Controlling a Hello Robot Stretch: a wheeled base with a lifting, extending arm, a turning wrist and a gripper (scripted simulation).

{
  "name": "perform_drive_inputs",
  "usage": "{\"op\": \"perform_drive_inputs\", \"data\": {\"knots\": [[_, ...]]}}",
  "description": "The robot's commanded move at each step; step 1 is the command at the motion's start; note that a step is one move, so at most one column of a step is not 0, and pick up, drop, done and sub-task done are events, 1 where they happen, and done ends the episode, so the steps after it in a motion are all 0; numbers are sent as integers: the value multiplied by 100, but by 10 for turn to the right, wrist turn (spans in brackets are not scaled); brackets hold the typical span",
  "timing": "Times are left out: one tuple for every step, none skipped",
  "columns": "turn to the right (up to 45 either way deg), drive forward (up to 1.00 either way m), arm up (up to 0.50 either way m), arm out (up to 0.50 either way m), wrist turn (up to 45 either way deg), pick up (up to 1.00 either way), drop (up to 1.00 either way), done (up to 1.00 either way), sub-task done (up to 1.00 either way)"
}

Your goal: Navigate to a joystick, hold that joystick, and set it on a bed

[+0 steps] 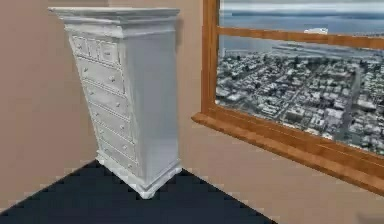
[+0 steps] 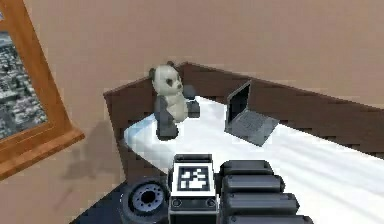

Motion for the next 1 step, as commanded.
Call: {"op": "perform_drive_inputs", "data": {"knots": [[450, 0, 0, 0, 0, 0, 0, 0, 0]]}}
